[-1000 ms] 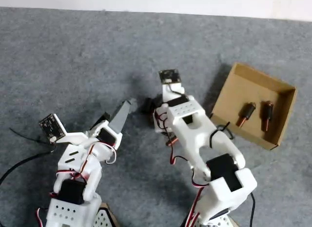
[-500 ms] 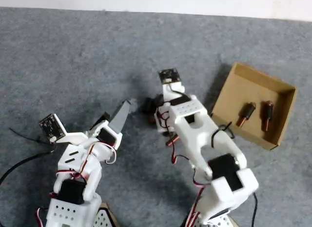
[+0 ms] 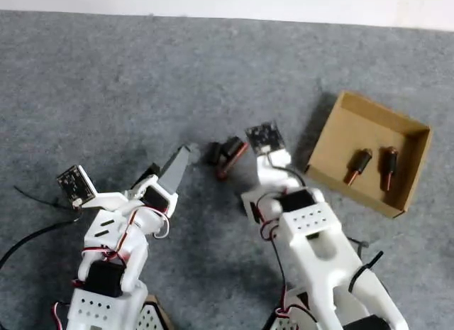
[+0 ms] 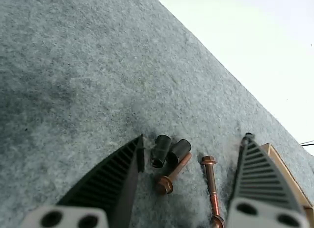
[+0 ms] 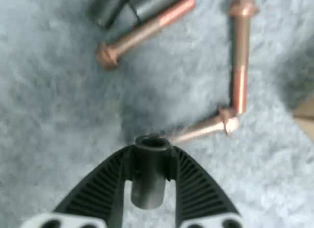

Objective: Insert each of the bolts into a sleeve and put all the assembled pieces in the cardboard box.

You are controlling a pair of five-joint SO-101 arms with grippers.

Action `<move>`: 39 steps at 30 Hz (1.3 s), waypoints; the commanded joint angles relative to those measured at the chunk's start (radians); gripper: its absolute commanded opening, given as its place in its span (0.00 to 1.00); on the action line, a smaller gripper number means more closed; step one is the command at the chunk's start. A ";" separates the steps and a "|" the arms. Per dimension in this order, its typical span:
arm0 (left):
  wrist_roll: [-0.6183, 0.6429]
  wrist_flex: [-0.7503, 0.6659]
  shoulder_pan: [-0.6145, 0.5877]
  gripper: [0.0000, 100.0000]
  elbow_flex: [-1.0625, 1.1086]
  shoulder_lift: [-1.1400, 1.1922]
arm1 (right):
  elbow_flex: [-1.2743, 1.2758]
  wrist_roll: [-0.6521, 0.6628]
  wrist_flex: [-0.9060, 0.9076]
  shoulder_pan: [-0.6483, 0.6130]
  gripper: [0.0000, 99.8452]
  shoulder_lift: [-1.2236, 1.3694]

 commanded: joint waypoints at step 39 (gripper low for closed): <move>0.003 -0.017 -0.010 0.29 -0.007 -0.013 | -0.016 0.055 0.142 0.010 0.10 0.099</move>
